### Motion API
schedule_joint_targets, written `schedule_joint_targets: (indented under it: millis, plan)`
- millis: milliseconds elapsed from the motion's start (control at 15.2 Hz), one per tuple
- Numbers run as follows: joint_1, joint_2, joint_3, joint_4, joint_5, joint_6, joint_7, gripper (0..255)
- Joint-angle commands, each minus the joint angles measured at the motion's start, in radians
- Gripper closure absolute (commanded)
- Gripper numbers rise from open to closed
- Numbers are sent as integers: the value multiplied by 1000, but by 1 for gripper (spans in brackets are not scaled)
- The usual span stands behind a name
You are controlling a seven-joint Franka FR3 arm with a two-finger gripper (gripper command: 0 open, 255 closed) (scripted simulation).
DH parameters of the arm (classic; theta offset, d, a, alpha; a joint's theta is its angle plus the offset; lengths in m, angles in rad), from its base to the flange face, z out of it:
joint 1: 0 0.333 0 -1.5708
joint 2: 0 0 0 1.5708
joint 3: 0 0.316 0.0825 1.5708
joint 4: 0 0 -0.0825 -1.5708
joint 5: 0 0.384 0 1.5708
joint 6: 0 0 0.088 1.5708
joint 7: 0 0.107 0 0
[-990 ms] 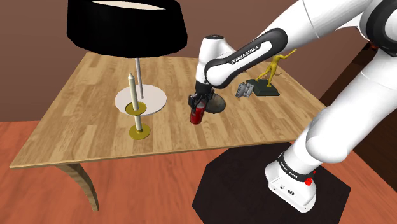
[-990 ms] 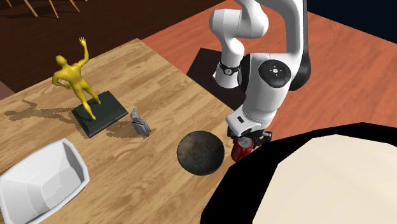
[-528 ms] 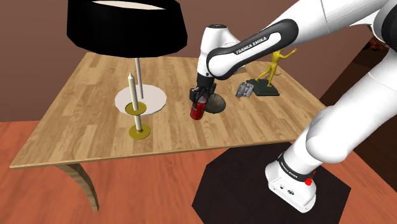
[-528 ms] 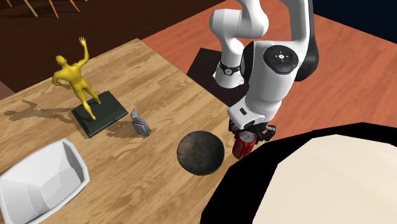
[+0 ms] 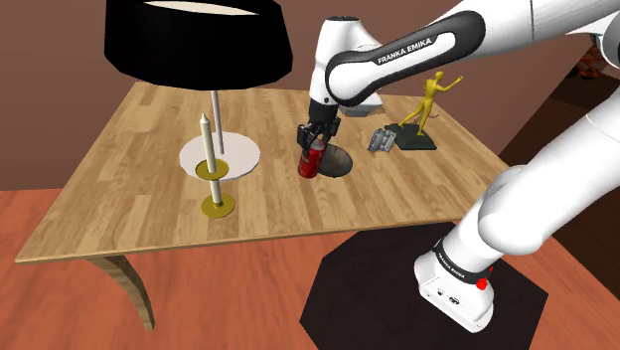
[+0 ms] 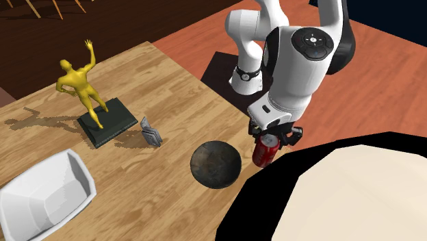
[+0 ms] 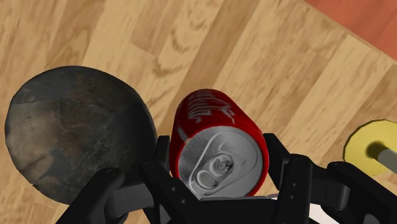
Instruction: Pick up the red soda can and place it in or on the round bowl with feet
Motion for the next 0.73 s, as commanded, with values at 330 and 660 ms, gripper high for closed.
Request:
schedule_joint_targets:
  millis: [330,660]
  plan:
    - [-1,-46,-5,49,5,-94,-6,255]
    - [-56,-38,-79,99,-12,-139,-123,255]
